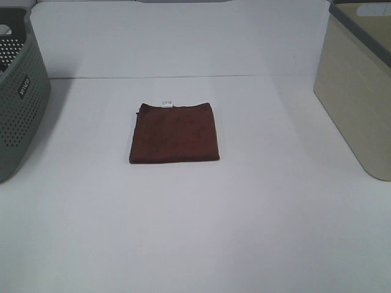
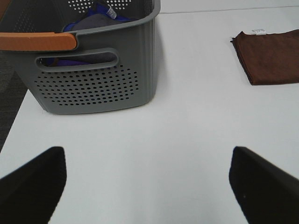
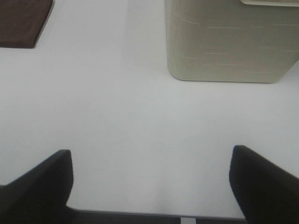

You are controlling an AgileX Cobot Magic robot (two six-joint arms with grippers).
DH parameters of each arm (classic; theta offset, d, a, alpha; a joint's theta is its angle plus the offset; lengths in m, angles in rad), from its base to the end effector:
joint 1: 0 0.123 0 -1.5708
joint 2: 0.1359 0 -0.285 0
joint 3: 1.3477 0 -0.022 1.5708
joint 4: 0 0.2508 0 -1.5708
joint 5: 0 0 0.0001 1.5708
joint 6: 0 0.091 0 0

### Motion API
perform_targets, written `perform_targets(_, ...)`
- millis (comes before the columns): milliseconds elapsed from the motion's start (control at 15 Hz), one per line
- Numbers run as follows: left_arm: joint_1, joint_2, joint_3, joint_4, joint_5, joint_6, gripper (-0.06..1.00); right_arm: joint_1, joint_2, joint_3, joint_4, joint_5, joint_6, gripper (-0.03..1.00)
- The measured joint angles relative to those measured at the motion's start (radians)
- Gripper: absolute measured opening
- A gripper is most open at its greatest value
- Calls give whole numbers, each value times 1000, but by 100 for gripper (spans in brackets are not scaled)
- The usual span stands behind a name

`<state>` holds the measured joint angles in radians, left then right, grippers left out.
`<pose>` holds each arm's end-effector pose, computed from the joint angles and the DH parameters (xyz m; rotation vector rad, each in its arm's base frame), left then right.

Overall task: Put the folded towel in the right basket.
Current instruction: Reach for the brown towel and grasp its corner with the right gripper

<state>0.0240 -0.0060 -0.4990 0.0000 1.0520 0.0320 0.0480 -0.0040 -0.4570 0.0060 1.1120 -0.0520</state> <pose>-0.0053 -0.0001 0.2777 0.0081 2.0308 0.0353 -0.0031 0.0003 0.2612 -0.1070 2.1319 0.0049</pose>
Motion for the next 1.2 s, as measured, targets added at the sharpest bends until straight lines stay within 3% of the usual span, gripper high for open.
perform_targets(1200,0,0,0,0,0,0,88,0,0,0,0,0,0,87)
